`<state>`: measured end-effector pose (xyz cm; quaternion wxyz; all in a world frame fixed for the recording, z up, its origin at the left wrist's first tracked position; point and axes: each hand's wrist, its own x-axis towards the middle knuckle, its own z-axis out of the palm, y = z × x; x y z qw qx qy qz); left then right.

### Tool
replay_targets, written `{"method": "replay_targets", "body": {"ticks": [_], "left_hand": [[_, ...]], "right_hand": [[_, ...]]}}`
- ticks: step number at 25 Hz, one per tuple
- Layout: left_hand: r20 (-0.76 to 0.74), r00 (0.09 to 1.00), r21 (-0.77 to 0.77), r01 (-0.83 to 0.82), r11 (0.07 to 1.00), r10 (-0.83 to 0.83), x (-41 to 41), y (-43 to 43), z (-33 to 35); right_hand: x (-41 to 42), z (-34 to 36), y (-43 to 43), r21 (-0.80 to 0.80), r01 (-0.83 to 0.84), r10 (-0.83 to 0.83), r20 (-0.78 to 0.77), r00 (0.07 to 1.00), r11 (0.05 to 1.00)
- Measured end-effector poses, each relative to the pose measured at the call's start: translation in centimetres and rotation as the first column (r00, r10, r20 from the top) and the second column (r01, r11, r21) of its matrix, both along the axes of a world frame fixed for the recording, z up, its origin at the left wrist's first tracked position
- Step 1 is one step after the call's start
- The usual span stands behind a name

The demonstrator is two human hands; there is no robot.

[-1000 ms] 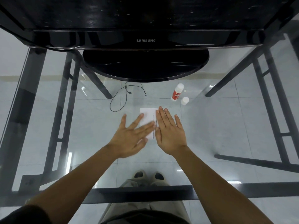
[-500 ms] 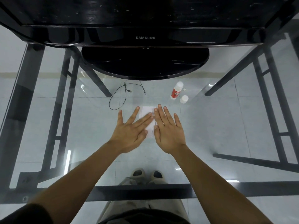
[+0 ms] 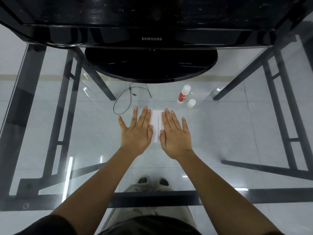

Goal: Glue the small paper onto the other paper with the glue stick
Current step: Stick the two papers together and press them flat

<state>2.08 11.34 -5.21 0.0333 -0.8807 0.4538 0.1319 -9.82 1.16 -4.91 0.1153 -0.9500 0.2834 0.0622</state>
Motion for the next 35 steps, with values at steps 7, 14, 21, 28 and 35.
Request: {"method": "replay_targets", "body": {"ticks": [7, 14, 21, 28, 35], "left_hand": [[-0.027, 0.999, -0.034, -0.04, 0.999, 0.039, -0.7, -0.2, 0.0], [-0.128, 0.991, -0.114, -0.036, 0.993, 0.021, -0.3, -0.4, 0.7], [-0.357, 0.929, -0.277, -0.202, 0.94, 0.094, -0.1, -0.6, 1.8], [-0.465, 0.885, -0.494, -0.231, 0.838, -0.031, 0.7, -7.5, 3.8], [-0.554, 0.823, -0.543, -0.247, 0.802, -0.121, 0.4, -12.4, 3.5]], "right_hand": [[0.0, 0.0, -0.2, 0.0, 0.024, -0.024, -0.02, 1.0, 1.0], [0.2, 0.4, -0.8, 0.049, -0.009, 0.012, -0.049, 0.999, 0.999], [-1.3, 0.8, -0.5, 0.184, 0.087, -0.1, 0.065, 0.993, 0.979], [-5.4, 0.8, -1.9, 0.057, 0.317, -0.313, -0.06, 0.948, 0.947], [-5.5, 0.1, -2.0, 0.028, 0.321, -0.318, -0.062, 0.946, 0.947]]}}
